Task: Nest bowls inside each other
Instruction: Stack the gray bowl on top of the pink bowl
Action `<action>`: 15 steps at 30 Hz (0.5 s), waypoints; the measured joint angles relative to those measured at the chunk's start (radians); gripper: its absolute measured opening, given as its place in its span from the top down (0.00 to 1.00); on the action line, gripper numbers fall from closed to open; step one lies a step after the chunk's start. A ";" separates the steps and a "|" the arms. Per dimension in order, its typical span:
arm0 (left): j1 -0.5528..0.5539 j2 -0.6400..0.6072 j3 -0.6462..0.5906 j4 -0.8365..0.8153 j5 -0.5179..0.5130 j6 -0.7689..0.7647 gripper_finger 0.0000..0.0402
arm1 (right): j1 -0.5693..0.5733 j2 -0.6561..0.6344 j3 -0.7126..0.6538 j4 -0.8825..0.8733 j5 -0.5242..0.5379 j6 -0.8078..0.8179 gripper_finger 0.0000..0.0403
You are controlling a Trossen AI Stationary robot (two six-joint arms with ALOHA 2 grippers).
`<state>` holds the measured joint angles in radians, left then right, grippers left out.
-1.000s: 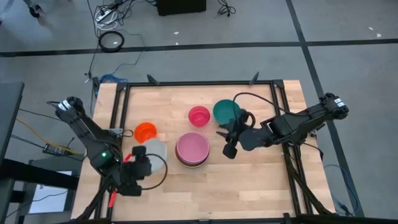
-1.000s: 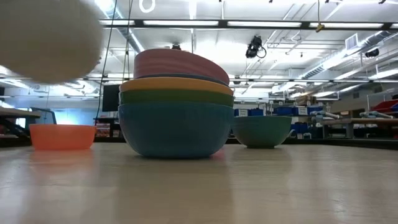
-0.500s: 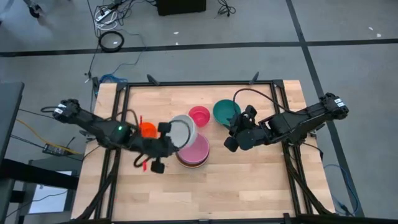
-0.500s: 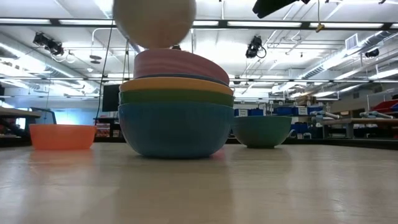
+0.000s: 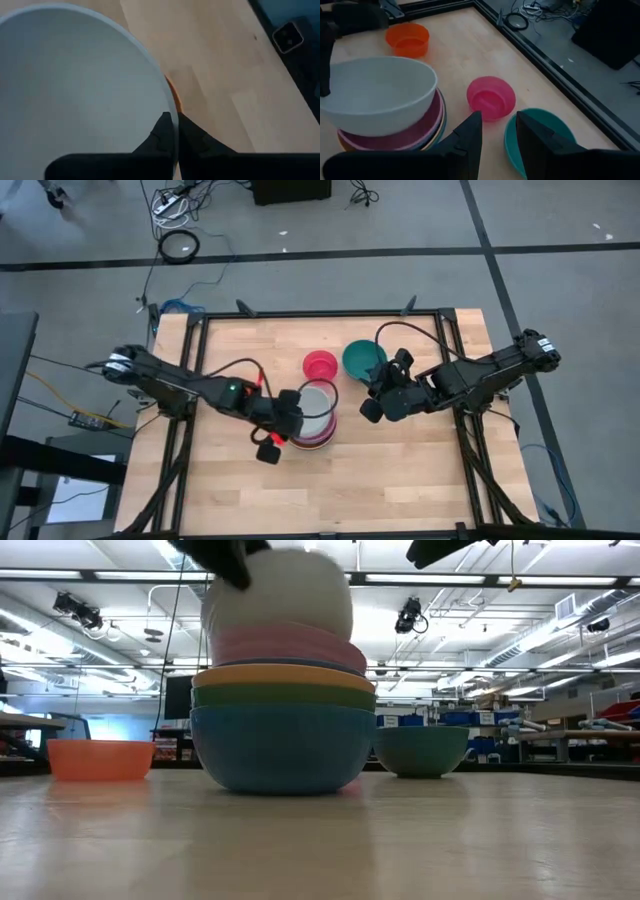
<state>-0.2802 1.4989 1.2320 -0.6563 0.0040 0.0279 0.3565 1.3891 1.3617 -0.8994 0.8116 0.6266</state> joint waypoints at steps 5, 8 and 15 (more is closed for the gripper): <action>-0.001 0.030 0.000 -0.021 0.009 -0.056 0.94 | 0.000 0.000 0.000 -0.002 0.000 0.000 0.73; 0.000 0.024 0.000 0.004 0.002 -0.067 0.87 | 0.000 0.000 0.000 -0.003 -0.001 0.000 0.73; 0.000 0.018 0.039 -0.037 -0.003 -0.118 0.75 | -0.019 0.000 0.000 -0.011 -0.029 0.005 0.73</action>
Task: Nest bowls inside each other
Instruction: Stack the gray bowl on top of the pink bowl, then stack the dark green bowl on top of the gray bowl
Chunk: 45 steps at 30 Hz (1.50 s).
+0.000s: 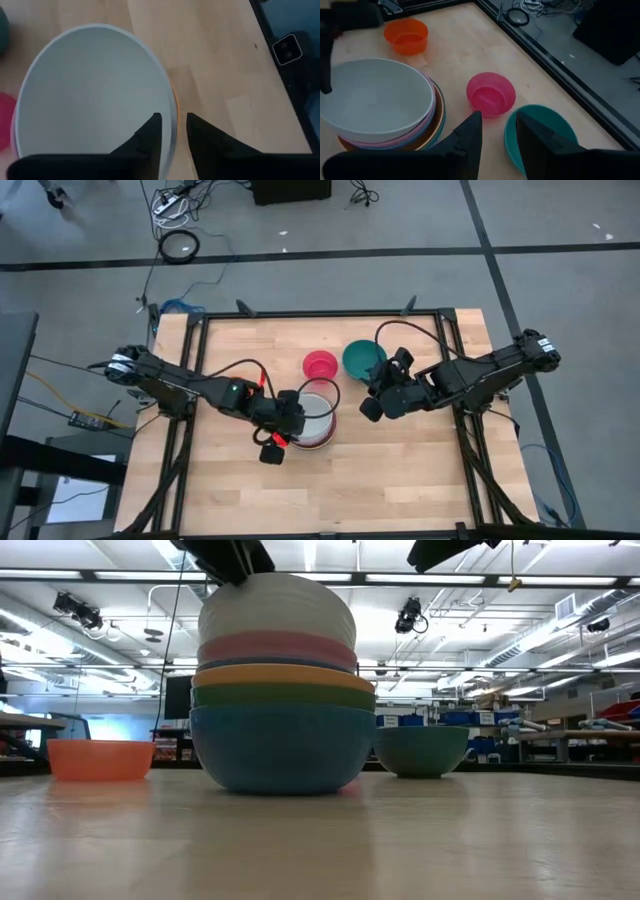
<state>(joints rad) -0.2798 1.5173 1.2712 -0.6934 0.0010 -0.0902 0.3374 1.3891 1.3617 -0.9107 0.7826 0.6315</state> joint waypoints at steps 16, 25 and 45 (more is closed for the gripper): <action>0.006 0.008 0.053 -0.008 0.038 -0.024 0.70 | -0.157 0.000 -0.171 -0.012 -0.151 0.130 0.73; 0.005 0.047 0.053 0.044 0.098 -0.061 0.70 | -0.191 0.000 -0.196 -0.002 -0.149 0.135 0.73; 0.005 0.053 0.212 -0.206 0.145 -0.045 0.70 | -0.267 0.000 -0.195 0.002 -0.219 0.071 0.73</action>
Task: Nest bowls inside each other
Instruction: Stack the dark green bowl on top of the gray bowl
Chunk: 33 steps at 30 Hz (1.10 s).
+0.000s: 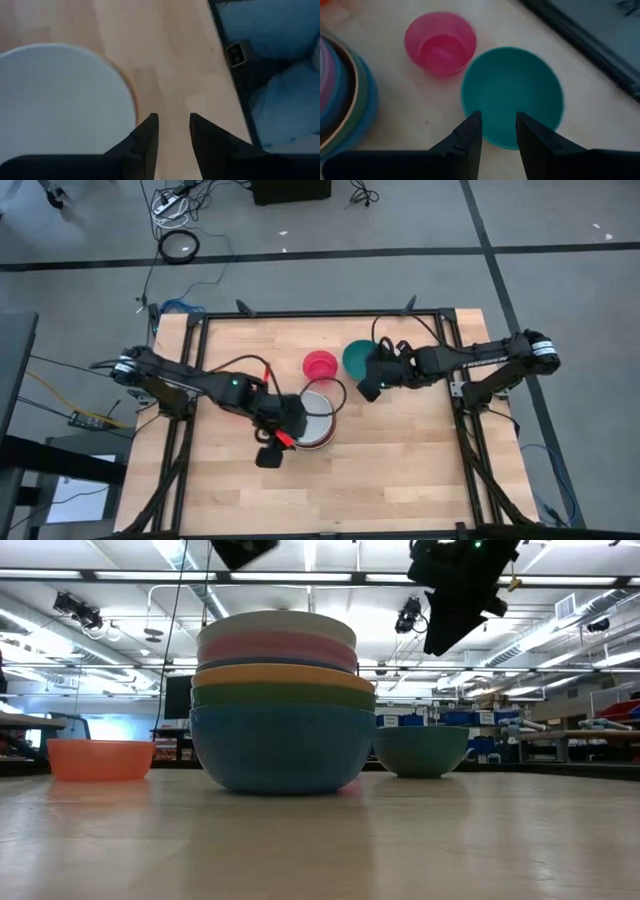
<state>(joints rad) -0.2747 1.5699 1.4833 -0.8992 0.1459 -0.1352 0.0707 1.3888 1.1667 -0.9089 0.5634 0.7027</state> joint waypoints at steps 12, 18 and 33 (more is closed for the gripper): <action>0.008 -0.226 0.067 -0.155 -0.331 -0.032 0.70 | -0.221 0.044 0.000 0.091 -0.418 -0.143 0.63; 0.006 -0.307 0.067 -0.155 -0.412 -0.052 0.70 | -0.236 0.174 0.000 0.175 -0.461 -0.234 0.54; 0.006 -0.325 0.067 -0.163 -0.434 -0.053 0.70 | -0.254 0.379 0.000 0.206 -0.321 -0.313 0.55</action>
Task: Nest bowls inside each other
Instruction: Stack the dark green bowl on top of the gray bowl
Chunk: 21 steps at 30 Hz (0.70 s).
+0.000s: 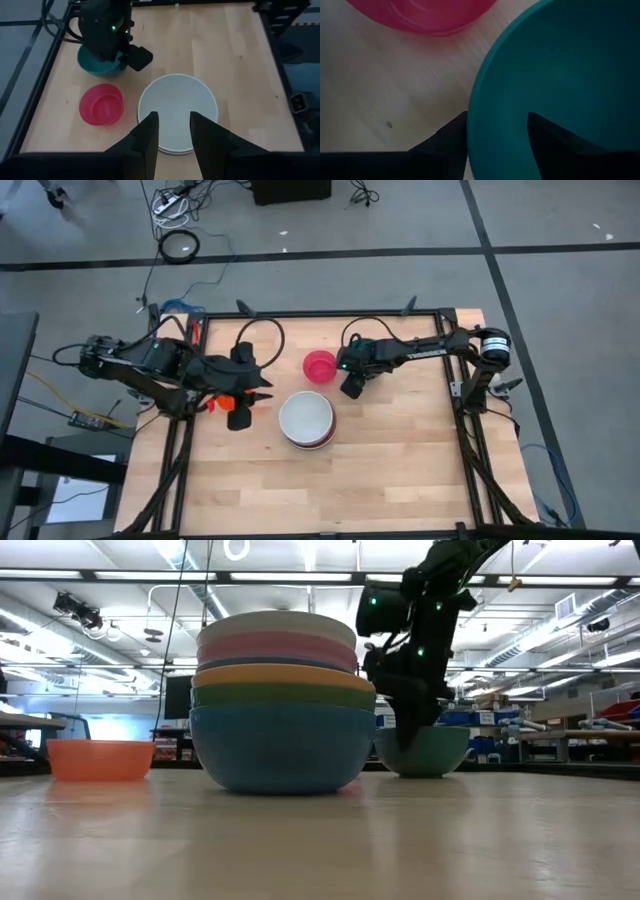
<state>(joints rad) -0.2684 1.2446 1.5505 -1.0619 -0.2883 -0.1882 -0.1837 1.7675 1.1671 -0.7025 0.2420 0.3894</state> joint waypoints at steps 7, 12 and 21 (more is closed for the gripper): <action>0.000 0.000 0.000 -0.013 -0.013 0.000 0.70 | -0.008 0.010 0.000 -0.001 0.000 -0.025 0.85; 0.000 0.000 0.000 -0.106 -0.030 -0.016 0.70 | 0.000 -0.056 0.000 -0.030 0.001 -0.039 0.98; 0.000 0.000 -0.001 -0.396 -0.129 -0.185 0.70 | 0.227 -0.288 0.049 0.184 -0.055 -0.054 1.00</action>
<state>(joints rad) -0.2684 1.2442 1.5500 -1.4576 -0.4168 -0.3729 0.0433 1.4798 1.2159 -0.5180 0.1869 0.3353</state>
